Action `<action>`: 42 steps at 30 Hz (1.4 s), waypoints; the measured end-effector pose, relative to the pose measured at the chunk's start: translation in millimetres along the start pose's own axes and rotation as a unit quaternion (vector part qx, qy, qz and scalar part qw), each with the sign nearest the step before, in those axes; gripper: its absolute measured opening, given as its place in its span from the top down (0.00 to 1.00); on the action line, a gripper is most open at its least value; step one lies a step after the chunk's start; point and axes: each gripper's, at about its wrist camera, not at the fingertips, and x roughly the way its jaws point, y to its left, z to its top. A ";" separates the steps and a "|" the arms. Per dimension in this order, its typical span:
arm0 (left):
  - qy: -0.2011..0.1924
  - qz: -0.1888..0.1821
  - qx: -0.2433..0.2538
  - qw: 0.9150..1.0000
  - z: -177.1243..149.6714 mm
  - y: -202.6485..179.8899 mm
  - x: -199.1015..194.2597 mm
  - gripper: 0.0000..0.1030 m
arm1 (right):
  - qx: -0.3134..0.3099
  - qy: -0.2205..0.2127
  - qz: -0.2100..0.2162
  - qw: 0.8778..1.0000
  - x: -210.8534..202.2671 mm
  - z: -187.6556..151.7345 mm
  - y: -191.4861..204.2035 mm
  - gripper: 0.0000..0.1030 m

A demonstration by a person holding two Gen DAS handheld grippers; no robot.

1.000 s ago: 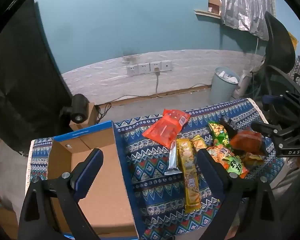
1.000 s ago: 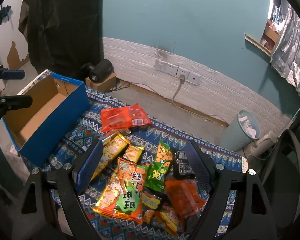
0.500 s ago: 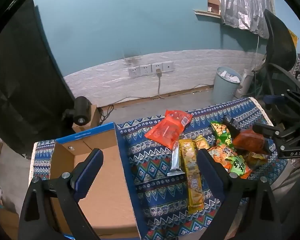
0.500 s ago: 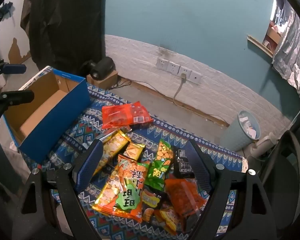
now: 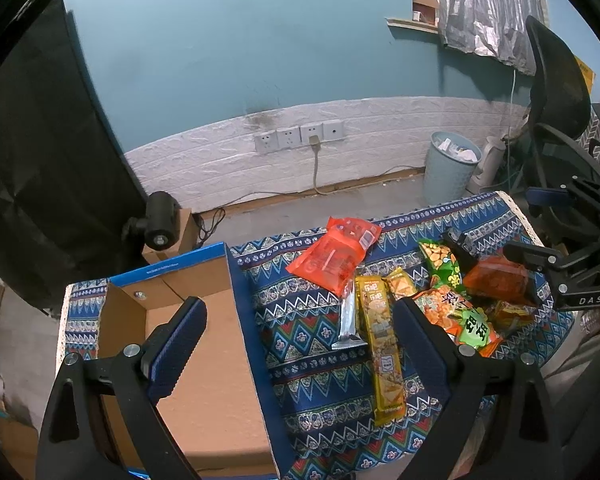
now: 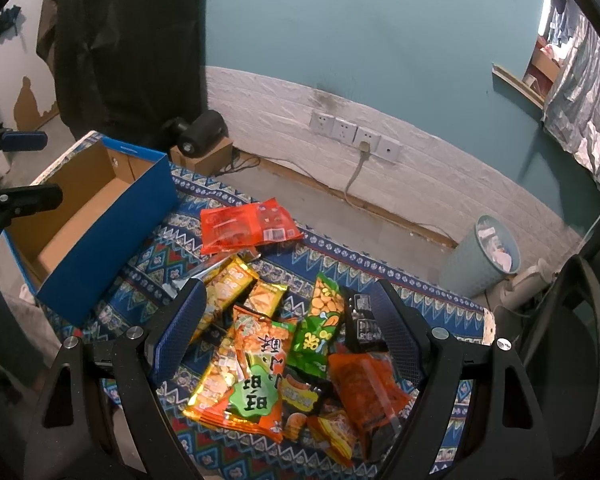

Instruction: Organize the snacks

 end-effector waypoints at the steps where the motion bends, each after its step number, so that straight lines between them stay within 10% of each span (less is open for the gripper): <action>1: 0.001 -0.001 0.000 1.000 -0.1 -0.2 0.3 0.07 | 0.000 0.000 0.000 1.000 -0.2 0.0 -0.1 0.20; 42: 0.002 -0.003 0.000 1.000 -0.9 -2.7 0.1 0.07 | -0.004 0.007 0.000 1.000 1.5 -4.2 3.5 0.20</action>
